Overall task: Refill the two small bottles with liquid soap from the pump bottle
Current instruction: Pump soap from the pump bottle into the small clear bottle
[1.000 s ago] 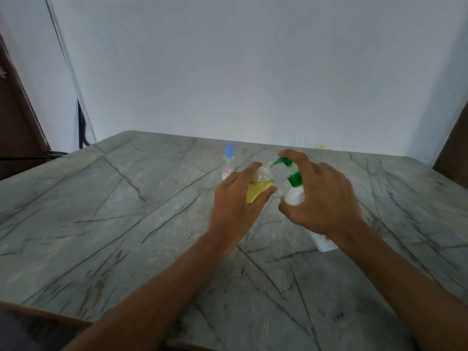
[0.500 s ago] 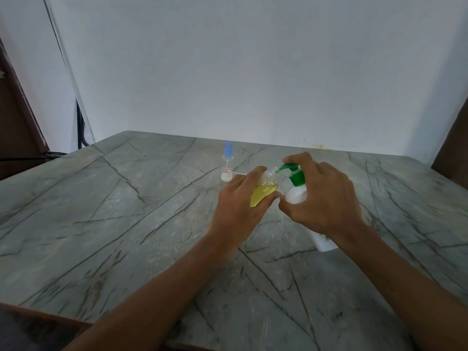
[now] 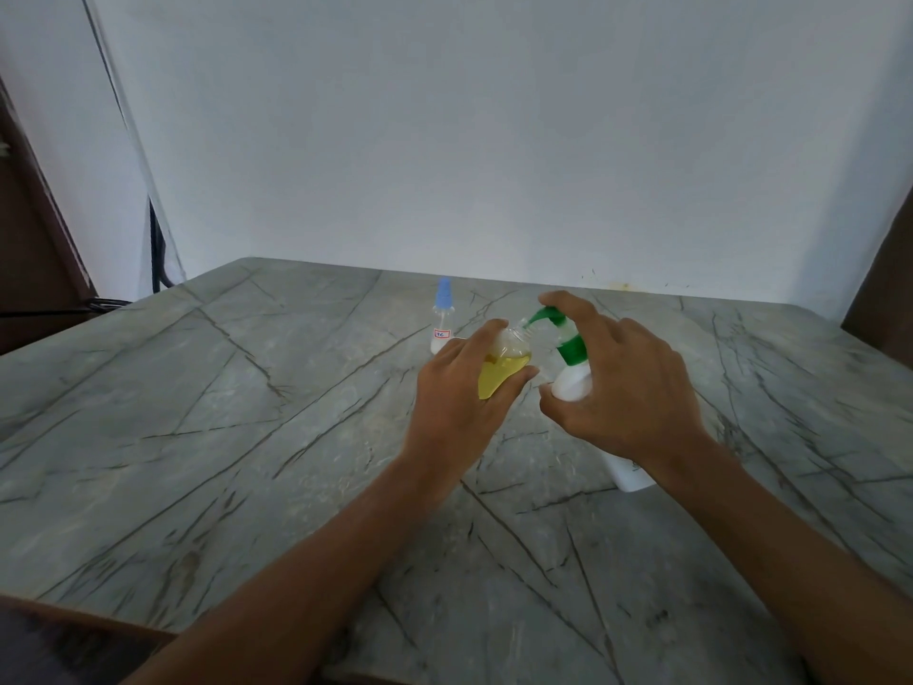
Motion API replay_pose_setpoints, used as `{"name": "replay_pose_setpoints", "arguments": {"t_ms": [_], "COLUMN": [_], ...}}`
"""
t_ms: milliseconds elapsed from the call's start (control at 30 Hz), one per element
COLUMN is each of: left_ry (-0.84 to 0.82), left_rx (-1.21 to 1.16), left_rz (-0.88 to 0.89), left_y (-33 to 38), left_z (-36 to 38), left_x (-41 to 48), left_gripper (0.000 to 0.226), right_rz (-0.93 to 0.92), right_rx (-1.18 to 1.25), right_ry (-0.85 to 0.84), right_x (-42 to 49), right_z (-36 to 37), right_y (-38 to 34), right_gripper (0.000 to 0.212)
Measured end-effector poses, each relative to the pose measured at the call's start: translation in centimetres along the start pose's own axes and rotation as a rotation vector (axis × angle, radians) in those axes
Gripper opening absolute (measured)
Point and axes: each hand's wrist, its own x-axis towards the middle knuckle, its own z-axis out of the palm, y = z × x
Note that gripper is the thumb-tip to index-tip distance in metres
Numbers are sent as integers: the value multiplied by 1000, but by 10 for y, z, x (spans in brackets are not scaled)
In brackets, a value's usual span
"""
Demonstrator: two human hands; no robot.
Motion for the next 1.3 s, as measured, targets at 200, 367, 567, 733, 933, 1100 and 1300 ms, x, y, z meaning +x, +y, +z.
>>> {"name": "replay_pose_setpoints", "arguments": {"t_ms": [200, 367, 567, 733, 933, 1100, 1300], "left_ry": [3, -1, -19, 8, 7, 5, 13], "left_rx": [11, 7, 11, 13, -6, 0, 7], "left_rz": [17, 40, 65, 54, 21, 14, 27], "left_y": [-1, -2, -2, -2, -2, -1, 1], "left_z": [1, 3, 6, 5, 1, 1, 2], "left_x": [0, -2, -3, -2, 0, 1, 0], "left_gripper": [54, 54, 55, 54, 52, 53, 53], "right_rz": [0, -11, 0, -4, -11, 10, 9], "right_rx": [26, 37, 77, 45, 2, 8, 38], "right_ry": [3, 32, 75, 73, 40, -11, 21], "right_x": [1, 2, 1, -1, -2, -4, -4], "right_z": [-2, -1, 2, 3, 0, -4, -4], "right_y": [-2, 0, 2, 2, 1, -1, -2], "right_gripper": [84, 77, 69, 79, 98, 99, 88]}}
